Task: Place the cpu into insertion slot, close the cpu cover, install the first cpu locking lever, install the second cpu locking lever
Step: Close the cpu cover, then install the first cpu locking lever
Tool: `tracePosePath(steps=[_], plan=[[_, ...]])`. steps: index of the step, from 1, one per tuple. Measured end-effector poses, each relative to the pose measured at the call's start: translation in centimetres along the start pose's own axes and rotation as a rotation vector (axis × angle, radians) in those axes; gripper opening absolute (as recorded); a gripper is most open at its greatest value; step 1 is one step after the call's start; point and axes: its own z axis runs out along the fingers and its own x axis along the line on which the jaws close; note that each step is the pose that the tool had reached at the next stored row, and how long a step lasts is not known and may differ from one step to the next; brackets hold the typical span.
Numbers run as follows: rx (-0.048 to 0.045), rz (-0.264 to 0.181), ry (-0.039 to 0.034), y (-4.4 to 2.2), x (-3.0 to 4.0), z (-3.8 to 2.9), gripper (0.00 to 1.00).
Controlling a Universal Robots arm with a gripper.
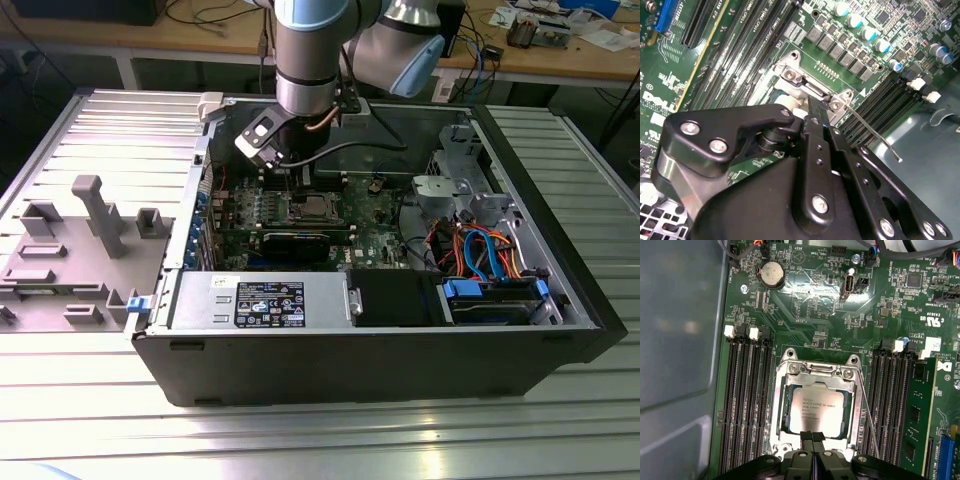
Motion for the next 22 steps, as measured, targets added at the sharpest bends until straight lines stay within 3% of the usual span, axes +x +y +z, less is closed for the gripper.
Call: tracePosePath(steps=[7, 16, 22], plan=[[0.0000, 0.000, 0.0001, 0.67, -0.06, 0.00, 0.11], [-0.0001, 0.000, 0.0001, 2.33, -0.24, -0.02, 0.11], [-0.0001, 0.000, 0.0001, 2.36, -0.24, -0.02, 0.11]])
